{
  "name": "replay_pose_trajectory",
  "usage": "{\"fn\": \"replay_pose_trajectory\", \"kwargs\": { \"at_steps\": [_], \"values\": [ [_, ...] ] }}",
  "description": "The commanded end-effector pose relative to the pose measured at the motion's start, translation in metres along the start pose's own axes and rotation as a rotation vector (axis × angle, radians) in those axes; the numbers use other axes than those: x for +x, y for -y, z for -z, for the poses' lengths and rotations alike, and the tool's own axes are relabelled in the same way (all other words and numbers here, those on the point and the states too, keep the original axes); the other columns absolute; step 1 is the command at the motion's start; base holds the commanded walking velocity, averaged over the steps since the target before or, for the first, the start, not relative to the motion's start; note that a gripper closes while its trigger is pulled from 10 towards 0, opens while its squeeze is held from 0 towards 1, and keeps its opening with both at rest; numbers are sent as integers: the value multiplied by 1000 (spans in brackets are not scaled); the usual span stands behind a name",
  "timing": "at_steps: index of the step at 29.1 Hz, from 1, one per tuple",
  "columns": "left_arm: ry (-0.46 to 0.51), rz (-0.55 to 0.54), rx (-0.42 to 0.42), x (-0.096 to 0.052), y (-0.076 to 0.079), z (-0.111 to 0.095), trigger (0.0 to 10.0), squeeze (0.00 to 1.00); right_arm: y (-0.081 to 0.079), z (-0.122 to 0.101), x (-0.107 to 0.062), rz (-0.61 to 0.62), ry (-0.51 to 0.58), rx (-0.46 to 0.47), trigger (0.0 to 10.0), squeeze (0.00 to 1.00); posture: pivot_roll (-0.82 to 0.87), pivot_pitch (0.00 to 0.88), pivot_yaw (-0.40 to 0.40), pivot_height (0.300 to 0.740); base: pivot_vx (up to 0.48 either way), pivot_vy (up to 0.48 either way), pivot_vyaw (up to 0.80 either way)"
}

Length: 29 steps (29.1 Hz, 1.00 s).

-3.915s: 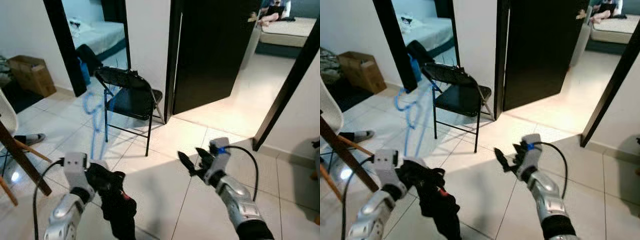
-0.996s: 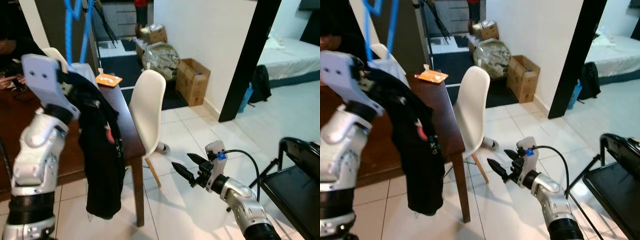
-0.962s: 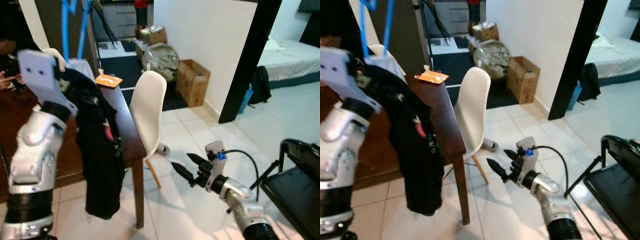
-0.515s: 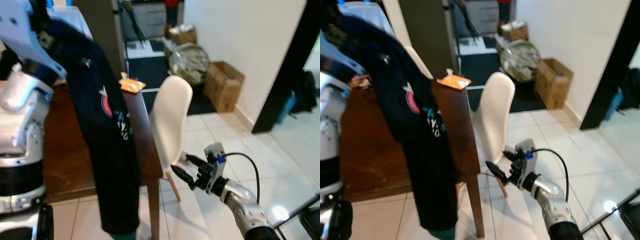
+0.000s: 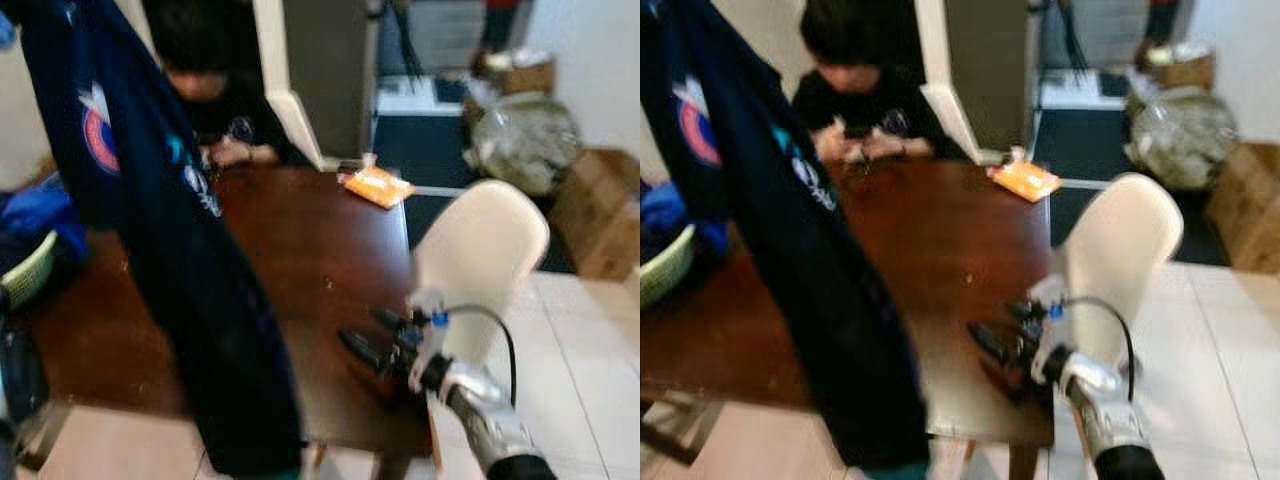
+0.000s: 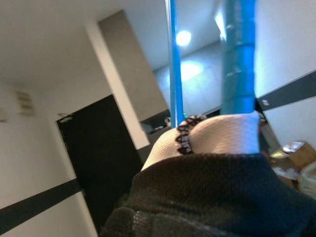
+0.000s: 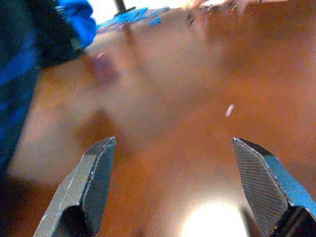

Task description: Hang hanger

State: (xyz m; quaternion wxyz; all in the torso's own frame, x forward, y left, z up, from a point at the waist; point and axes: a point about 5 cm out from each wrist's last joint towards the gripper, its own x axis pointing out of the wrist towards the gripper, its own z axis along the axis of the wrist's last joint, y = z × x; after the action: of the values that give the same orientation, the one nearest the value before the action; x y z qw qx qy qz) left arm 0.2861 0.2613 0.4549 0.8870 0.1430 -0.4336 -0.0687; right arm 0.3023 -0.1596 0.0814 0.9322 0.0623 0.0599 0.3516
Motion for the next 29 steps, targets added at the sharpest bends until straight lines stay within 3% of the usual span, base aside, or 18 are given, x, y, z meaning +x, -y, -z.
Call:
{"fn": "replay_pose_trajectory", "kwargs": {
  "at_steps": [1,3,4,6,7,8,10,12,14,17,19,26,28,29],
  "values": [
    [-53,7,-89,-6,1,16,10000,0,-1,4,1,24,-20,14,10000,0,97,0,35,735,334,0,0],
    [-143,80,-221,-20,29,50,10000,0,1,5,1,42,-31,10,10000,0,92,0,29,735,285,0,0],
    [-202,145,-286,-31,50,68,10000,0,1,5,1,41,-35,8,10000,0,89,0,27,735,262,0,0],
    [-202,145,-286,-31,50,68,10000,0,1,5,1,41,-35,8,10000,0,89,0,27,735,262,0,0],
    [-270,210,-359,-46,75,88,10000,0,1,5,1,36,-38,10,10000,0,88,0,25,735,262,0,0],
    [-270,210,-359,-46,75,88,10000,0,1,5,1,36,-38,10,10000,0,88,0,25,735,262,0,0],
    [-393,366,-537,-83,132,117,10000,0,0,5,-1,25,-45,11,10000,0,82,0,22,735,251,0,0],
    [-393,366,-537,-83,132,117,10000,0,0,5,-1,25,-45,11,10000,0,82,0,22,735,251,0,0],
    [-460,490,-663,-111,169,124,10000,0,0,5,-2,15,-47,14,10000,0,87,0,17,735,126,0,0],
    [-460,490,-663,-111,169,124,10000,0,0,5,-2,15,-47,14,10000,0,87,0,17,735,0,0,0],
    [-504,610,-770,-139,195,119,10000,0,-1,5,-3,4,-47,23,10000,0,97,0,8,735,0,0,0],
    [-570,779,-842,-167,213,108,10000,0,-6,4,-5,-71,-58,43,10000,0,105,0,6,735,0,0,0],
    [-761,889,-804,-196,213,115,10000,0,-16,1,-16,-242,-88,52,10000,0,113,0,3,735,0,0,0],
    [-761,889,-804,-196,213,115,10000,0,-16,1,-16,-242,-88,52,10000,0,113,0,3,735,0,0,0]
  ]
}}
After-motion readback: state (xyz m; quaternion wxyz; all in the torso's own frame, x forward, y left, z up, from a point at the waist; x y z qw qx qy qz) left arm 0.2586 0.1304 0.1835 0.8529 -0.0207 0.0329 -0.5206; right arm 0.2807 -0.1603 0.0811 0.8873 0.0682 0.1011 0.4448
